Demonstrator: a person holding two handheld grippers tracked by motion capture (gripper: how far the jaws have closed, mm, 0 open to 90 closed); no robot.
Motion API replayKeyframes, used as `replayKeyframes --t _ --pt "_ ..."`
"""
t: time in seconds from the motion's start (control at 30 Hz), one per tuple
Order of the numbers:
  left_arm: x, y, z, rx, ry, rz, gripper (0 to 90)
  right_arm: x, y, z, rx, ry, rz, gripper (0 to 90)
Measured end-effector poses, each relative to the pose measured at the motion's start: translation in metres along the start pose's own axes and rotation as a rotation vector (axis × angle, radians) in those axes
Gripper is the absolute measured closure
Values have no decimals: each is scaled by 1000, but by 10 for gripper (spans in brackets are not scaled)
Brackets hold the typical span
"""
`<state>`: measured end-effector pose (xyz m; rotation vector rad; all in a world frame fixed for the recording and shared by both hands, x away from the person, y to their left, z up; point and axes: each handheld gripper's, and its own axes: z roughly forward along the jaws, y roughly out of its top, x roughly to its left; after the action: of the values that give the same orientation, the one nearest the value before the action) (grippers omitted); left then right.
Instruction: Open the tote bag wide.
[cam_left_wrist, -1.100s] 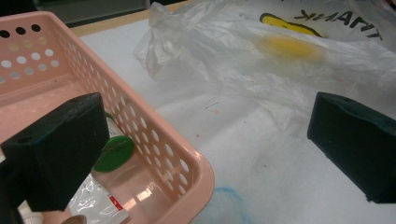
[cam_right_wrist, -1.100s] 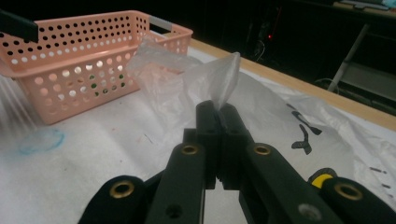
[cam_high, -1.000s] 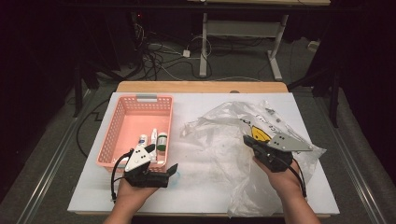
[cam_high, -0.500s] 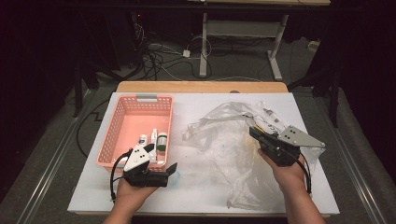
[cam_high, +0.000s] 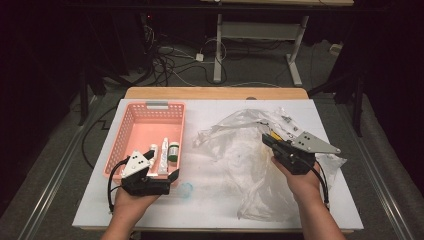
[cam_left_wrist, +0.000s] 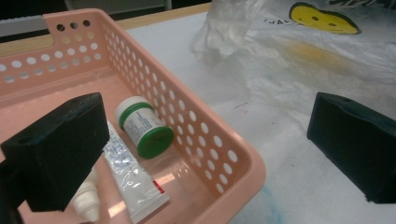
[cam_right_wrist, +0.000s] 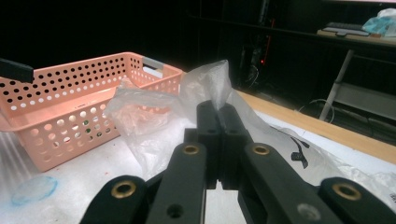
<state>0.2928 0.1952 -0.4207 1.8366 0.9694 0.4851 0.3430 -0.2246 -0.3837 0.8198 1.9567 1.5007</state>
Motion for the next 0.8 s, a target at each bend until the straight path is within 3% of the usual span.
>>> replayKeyframes --t 0.4,0.8 --pt "23 -2 -10 33 63 -35 0 -6 -5 -5 2 -9 9 900" --pt "52 -8 -26 13 134 -95 0 -6 -7 -5 11 -8 -1 900"
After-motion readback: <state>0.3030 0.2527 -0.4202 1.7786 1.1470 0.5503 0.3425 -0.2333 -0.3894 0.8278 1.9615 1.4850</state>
